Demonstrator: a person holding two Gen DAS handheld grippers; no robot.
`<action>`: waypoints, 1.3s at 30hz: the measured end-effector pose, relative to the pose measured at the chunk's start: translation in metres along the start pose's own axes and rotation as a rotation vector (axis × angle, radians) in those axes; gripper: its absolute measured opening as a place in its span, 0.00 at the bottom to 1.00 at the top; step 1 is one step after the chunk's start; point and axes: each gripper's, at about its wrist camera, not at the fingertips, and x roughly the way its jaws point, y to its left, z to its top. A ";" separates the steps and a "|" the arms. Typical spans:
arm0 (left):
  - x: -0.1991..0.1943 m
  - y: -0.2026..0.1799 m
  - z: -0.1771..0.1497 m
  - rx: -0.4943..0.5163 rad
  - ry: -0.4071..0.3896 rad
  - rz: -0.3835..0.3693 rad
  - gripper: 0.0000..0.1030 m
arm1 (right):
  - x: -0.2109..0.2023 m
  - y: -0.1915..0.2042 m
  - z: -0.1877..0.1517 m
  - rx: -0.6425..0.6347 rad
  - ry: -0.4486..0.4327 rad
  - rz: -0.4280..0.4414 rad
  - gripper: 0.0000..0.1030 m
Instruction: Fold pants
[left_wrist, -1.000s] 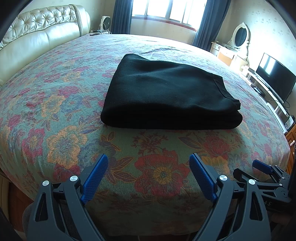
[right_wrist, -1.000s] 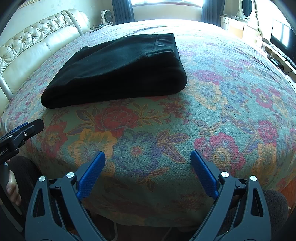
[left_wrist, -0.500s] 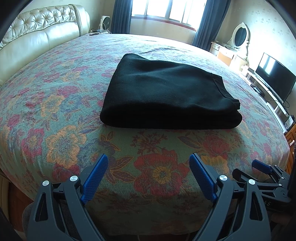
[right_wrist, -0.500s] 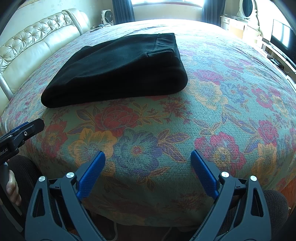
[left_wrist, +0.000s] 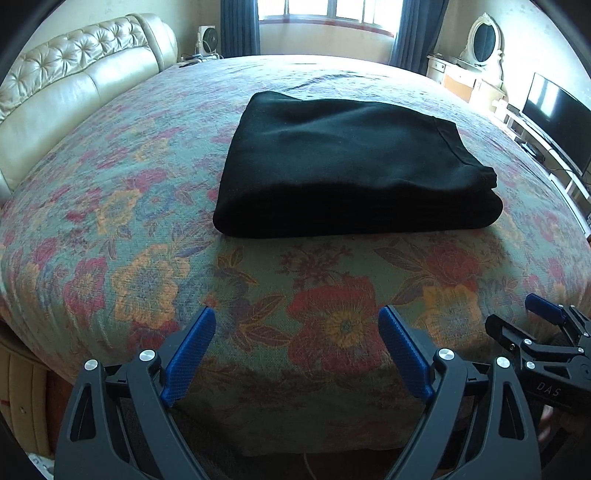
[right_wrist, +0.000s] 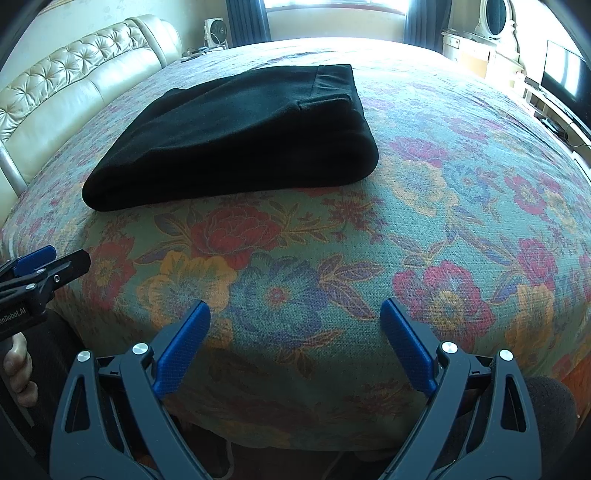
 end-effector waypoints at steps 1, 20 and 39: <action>-0.003 -0.002 0.000 0.011 -0.027 0.010 0.86 | 0.000 0.000 0.000 0.000 -0.002 0.000 0.91; -0.013 -0.010 -0.001 0.015 -0.071 -0.041 0.86 | -0.001 -0.002 0.002 0.005 -0.001 0.001 0.91; -0.012 -0.008 -0.002 -0.002 -0.057 -0.052 0.86 | 0.000 -0.001 0.001 0.003 0.002 0.001 0.91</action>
